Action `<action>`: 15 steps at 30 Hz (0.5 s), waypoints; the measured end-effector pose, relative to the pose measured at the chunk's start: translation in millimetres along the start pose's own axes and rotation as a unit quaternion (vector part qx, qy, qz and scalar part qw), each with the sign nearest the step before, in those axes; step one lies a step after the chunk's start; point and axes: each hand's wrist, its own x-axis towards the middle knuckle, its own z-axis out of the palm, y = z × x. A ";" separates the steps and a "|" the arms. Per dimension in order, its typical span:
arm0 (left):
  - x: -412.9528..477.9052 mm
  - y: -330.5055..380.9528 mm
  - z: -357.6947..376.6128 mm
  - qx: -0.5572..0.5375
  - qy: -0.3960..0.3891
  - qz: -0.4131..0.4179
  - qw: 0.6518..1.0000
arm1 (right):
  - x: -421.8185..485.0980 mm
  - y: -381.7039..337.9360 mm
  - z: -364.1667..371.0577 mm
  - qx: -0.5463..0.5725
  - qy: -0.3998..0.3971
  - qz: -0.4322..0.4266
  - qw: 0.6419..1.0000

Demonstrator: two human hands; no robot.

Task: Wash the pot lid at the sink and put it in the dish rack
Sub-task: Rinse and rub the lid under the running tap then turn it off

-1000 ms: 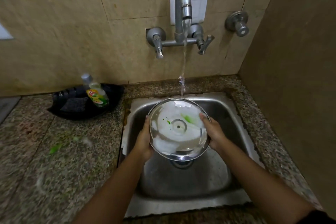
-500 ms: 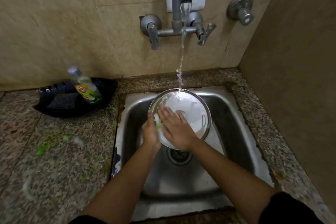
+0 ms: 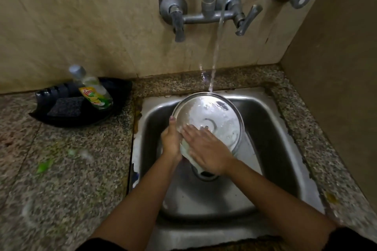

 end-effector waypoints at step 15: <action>14.1 -7.3 -16.3 0.016 0.006 0.009 1.000 | -20.2 24.4 6.2 -0.043 -0.004 0.037 0.998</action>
